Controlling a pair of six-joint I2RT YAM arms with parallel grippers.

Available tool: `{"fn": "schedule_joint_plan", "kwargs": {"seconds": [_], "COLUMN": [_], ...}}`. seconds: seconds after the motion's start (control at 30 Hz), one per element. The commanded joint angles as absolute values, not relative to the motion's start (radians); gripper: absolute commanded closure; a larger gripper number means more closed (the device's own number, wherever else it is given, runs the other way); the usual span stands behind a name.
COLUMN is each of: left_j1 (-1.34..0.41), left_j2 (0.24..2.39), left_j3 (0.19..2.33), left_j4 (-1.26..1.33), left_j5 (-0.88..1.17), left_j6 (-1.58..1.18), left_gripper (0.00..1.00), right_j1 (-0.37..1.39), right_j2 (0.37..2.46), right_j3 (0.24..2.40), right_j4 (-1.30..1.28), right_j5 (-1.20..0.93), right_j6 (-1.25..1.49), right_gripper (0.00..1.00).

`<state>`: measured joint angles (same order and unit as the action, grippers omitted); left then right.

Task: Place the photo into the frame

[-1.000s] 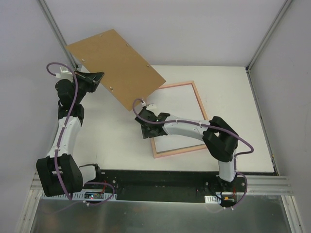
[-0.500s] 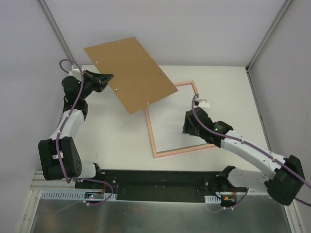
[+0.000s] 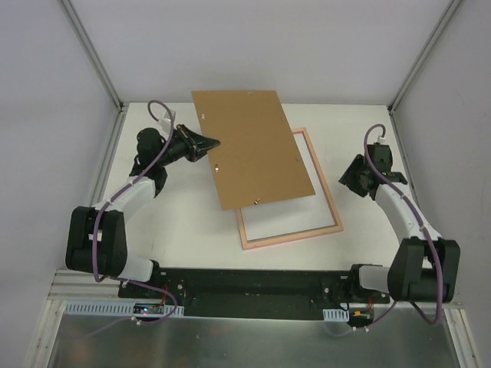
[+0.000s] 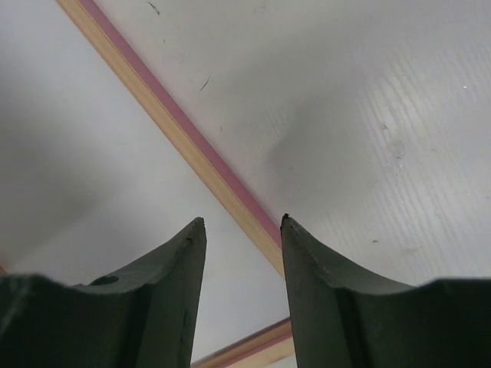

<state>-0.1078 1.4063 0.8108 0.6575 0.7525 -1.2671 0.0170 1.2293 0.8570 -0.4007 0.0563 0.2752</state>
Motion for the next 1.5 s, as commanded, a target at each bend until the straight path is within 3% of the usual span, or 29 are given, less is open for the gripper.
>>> {"fn": "schedule_joint_plan", "kwargs": {"seconds": [0.0, 0.2, 0.47, 0.83, 1.47], "left_j1": [-0.166, -0.225, -0.271, -0.33, -0.402], "left_j2": [1.439, 1.525, 1.646, 1.795, 1.868], "left_j3": [0.772, 0.75, 0.75, 0.781, 0.739], "left_j4": [0.828, 0.905, 1.0, 1.118, 1.18], "left_j5": [0.753, 0.739, 0.71, 0.666, 0.626], "left_j6": [-1.267, -1.267, -1.278, -1.305, -1.345], "left_gripper": [1.0, 1.0, 1.0, 1.0, 1.0], "right_j1": [-0.031, -0.041, -0.04, -0.002, 0.054], "right_j2": [1.357, 1.48, 1.525, 1.552, 1.591], "right_j3": [0.93, 0.943, 0.916, 0.879, 0.864], "right_j4": [-0.334, -0.316, -0.311, -0.295, -0.275], "right_j5": [-0.063, -0.055, -0.051, -0.038, -0.026], "right_j6": [0.247, 0.236, 0.229, 0.239, 0.247], "right_gripper": [0.57, 0.71, 0.79, 0.82, 0.85]}}
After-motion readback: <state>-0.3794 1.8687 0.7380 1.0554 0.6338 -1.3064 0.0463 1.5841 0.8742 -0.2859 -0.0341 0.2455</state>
